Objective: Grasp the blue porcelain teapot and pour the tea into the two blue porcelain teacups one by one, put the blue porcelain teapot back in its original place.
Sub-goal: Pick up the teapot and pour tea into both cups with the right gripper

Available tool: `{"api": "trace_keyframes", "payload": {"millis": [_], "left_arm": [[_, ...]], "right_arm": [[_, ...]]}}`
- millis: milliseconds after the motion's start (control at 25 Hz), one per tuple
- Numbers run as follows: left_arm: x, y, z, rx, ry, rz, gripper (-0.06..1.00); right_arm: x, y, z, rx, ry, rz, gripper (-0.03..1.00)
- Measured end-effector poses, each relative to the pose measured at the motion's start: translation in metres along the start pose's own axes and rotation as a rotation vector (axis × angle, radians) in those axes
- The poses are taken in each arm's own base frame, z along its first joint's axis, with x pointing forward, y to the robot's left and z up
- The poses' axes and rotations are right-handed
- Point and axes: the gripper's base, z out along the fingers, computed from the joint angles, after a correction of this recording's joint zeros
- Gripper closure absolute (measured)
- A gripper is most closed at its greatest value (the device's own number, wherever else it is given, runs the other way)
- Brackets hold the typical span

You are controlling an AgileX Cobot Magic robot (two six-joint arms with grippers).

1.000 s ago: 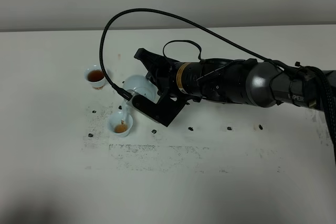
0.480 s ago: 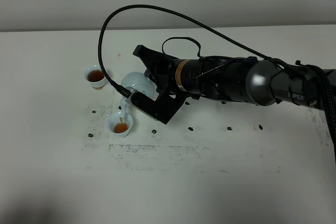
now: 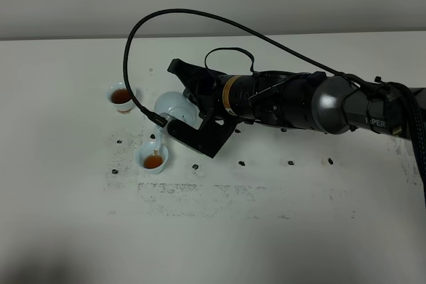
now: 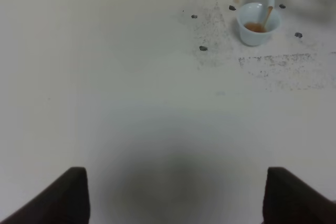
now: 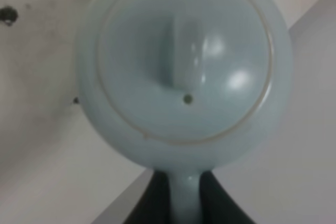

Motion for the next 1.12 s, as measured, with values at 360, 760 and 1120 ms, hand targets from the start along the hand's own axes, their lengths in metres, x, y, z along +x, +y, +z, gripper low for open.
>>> {"api": "trace_keyframes", "payload": {"millis": [360,760,1120], "left_arm": [[0.0,0.0,0.0,0.0,0.0,0.0,0.29],[0.0,0.0,0.0,0.0,0.0,0.0,0.29],[0.0,0.0,0.0,0.0,0.0,0.0,0.29]], "right_arm": [[0.0,0.0,0.0,0.0,0.0,-0.015,0.93],[0.0,0.0,0.0,0.0,0.0,-0.029,0.93],[0.004,-0.0056,-0.0004,0.017,0.012,-0.033,0.93]]}}
